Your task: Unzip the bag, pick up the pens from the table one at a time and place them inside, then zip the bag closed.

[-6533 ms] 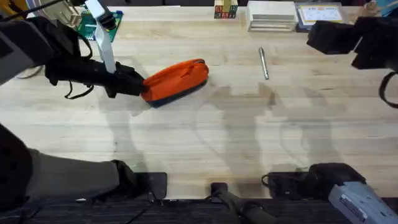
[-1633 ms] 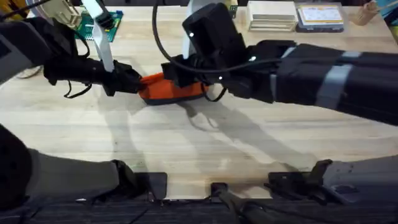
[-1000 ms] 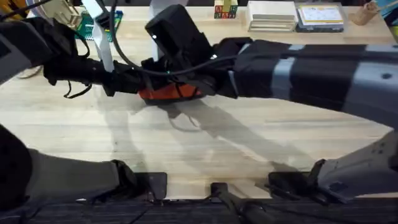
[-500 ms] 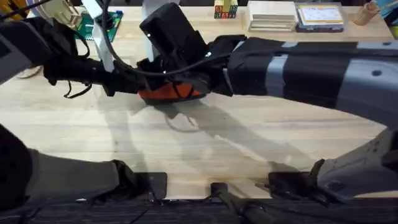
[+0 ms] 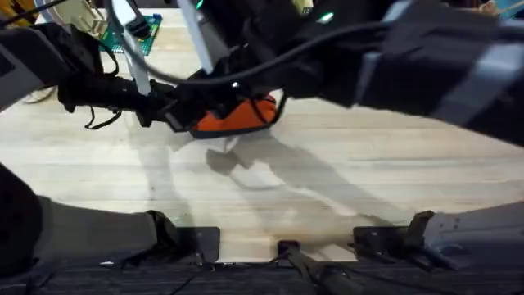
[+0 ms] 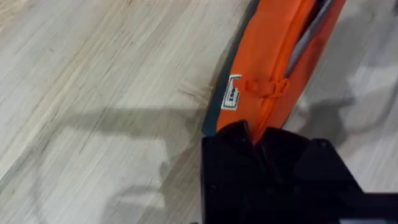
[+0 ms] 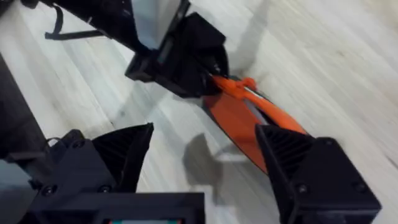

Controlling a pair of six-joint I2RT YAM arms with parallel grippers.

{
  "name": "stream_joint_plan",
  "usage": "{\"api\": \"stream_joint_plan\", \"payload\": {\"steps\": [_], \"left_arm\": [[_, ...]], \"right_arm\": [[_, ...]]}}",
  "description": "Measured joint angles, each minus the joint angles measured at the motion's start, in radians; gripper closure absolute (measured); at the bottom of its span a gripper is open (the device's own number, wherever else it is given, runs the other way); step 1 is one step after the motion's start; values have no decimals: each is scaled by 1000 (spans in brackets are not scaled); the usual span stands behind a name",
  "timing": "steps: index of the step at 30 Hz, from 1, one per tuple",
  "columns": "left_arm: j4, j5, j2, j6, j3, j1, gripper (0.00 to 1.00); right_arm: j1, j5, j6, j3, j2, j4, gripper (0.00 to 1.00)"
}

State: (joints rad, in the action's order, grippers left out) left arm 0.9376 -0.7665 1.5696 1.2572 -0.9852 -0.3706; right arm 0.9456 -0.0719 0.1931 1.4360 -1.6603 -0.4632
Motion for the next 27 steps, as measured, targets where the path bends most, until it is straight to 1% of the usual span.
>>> {"api": "stream_joint_plan", "payload": {"steps": [9, 15, 16, 17, 18, 22, 23, 27], "left_arm": [[-4, 0, 0, 0, 0, 0, 959], [-5, 0, 0, 0, 0, 0, 959], [-6, 0, 0, 0, 0, 0, 944], [-7, 0, 0, -3, 0, 0, 875], [-11, 0, 0, -1, 0, 0, 750], [-10, 0, 0, -1, 0, 0, 120], [-15, 0, 0, -6, 0, 0, 10], [-25, 0, 0, -6, 0, 0, 8]], "right_arm": [[-75, 1, -22, 2, 103, -111, 4], [-94, 1, -23, 2, 145, -125, 4], [-95, 0, -23, 2, 146, -125, 4], [-96, 0, -23, 3, 147, -126, 4], [-96, 1, -23, 3, 146, -126, 4], [-98, 1, -31, 3, 146, -130, 4], [-98, 1, -56, 3, 146, -144, 4], [-98, 0, -104, 3, 146, -153, 4]]}}
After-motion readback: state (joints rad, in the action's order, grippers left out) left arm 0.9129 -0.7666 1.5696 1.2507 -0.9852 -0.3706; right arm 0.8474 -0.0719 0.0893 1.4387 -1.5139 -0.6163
